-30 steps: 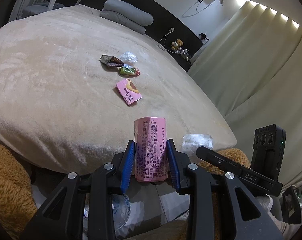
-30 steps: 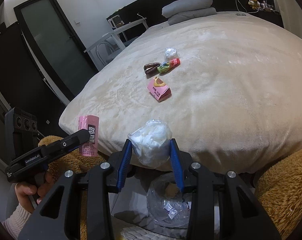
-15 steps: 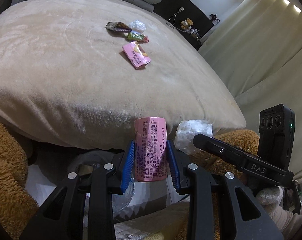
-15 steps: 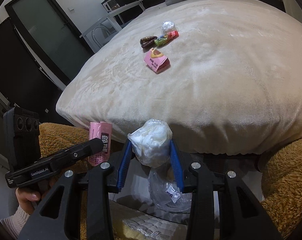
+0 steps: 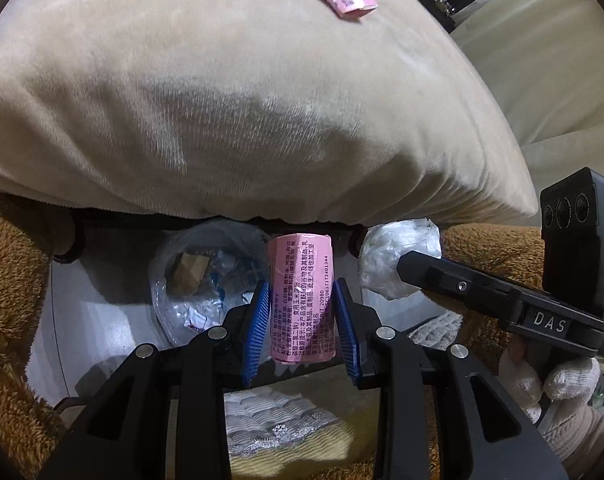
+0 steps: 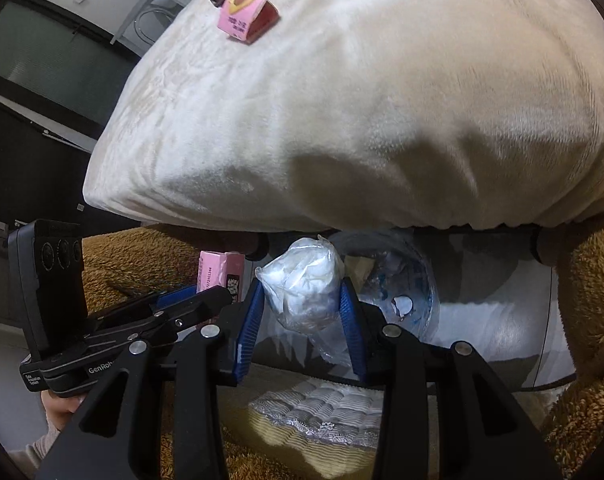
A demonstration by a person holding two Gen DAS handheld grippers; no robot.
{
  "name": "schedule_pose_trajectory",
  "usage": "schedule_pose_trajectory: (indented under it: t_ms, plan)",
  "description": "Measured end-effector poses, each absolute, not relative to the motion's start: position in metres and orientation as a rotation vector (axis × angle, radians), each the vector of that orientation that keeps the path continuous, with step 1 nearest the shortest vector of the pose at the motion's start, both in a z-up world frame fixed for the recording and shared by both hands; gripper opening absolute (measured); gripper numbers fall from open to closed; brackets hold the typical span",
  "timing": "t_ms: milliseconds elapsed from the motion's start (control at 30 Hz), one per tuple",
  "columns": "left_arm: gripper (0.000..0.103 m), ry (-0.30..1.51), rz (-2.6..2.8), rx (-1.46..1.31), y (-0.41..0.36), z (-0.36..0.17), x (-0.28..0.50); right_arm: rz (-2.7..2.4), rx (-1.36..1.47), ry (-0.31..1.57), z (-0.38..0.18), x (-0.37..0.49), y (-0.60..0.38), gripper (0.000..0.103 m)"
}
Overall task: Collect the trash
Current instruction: 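Carry the white bag and pink cylinder packet down to the clear bin, then open both tools over the bin to drop the bag and packet, then raise both tools back over the trash on the bed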
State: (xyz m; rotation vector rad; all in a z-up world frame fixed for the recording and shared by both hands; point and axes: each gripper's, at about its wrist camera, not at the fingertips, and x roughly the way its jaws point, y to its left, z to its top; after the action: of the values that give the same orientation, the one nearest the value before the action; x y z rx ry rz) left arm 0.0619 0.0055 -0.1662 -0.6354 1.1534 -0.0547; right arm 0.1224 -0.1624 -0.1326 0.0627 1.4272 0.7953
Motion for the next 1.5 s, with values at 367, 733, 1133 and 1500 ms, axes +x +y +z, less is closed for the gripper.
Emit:
schedule_pose_trajectory:
  t_ms: [367, 733, 1133, 1500]
  plan:
    - [0.032, 1.331, -0.04, -0.636, 0.005, -0.206, 0.073, 0.702, 0.085, 1.59, -0.169, 0.134, -0.16, 0.039]
    - [0.032, 1.403, -0.017, -0.626, 0.002, -0.215, 0.075, 0.663, 0.094, 1.654, -0.182, 0.138, -0.155, 0.04]
    - [0.054, 1.38, 0.01, -0.667, 0.009, -0.214, 0.074, 0.655, 0.154, 1.643, -0.178, 0.145, -0.163, 0.057]
    - [0.054, 1.173, -0.032, -0.655, 0.016, -0.176, 0.064, 0.78, 0.158, 1.464, -0.144, 0.135, -0.166, 0.057]
